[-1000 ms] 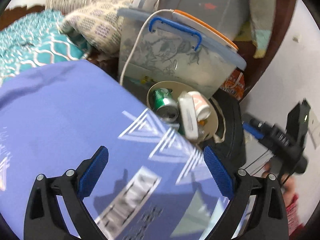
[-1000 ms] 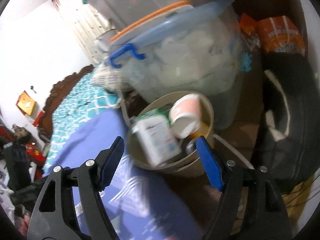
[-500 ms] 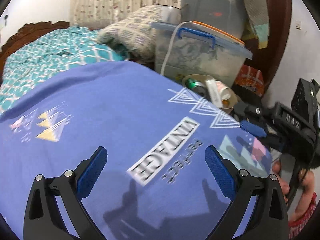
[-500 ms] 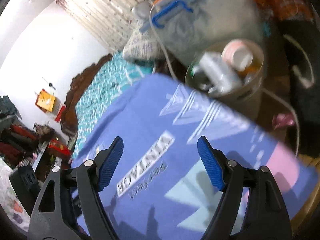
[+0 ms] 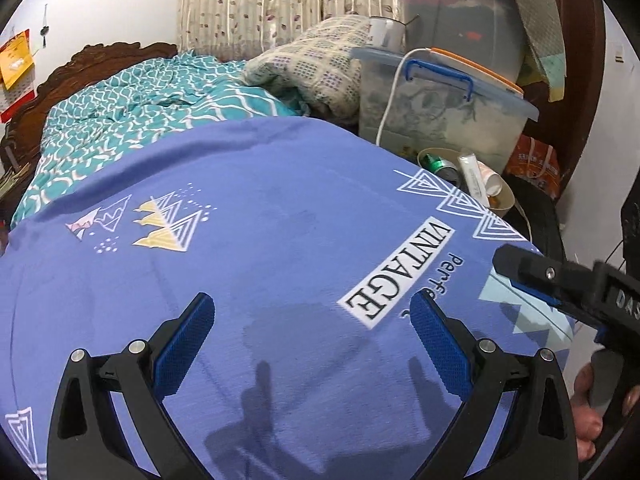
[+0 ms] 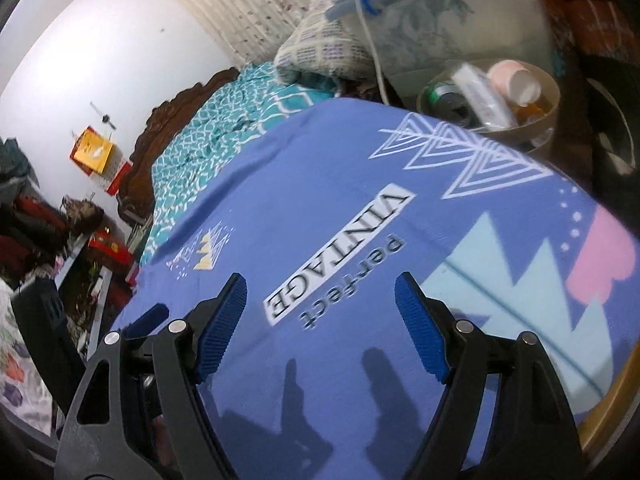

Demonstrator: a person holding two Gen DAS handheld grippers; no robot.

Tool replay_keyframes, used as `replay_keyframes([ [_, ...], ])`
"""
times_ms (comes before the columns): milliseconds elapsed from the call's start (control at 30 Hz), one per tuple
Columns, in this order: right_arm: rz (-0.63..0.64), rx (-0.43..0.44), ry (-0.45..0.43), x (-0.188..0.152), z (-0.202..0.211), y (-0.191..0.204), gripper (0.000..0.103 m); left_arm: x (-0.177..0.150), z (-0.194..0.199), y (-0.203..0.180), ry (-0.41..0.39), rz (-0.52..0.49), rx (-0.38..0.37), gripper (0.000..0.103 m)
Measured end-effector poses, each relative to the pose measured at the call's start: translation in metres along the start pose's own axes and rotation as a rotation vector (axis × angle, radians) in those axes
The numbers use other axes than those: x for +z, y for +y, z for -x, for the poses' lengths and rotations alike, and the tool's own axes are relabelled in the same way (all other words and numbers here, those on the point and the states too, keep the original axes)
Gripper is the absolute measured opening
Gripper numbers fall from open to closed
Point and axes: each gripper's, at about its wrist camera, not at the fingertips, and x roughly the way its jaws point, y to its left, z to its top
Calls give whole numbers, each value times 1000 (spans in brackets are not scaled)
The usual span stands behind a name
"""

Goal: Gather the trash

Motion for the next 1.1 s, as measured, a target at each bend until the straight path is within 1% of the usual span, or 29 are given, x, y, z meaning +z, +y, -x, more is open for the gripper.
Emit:
replay_keyframes([
  [200, 43, -2, 19, -9, -10, 19, 77, -6, 2, 14, -10, 17, 46, 94],
  [333, 49, -4, 29, -13, -13, 22, 77, -9, 1, 24, -14, 37, 85, 94],
  [533, 37, -11, 31, -16, -17, 20, 77, -12, -1, 27, -16, 39, 125, 94],
  [600, 38, -16, 30, -17, -17, 20, 77, -14, -1, 26, -13, 33, 168, 94],
  [700, 54, -27, 22, -18, -16, 22, 77, -16, -1, 25, -19, 24, 205, 94],
  [1000, 65, -42, 12, -19, -15, 23, 77, -20, -1, 29, -17, 40, 211, 94],
  [1100, 59, -43, 21, -20, -16, 21, 77, -21, 0, 30, -16, 41, 193, 94],
])
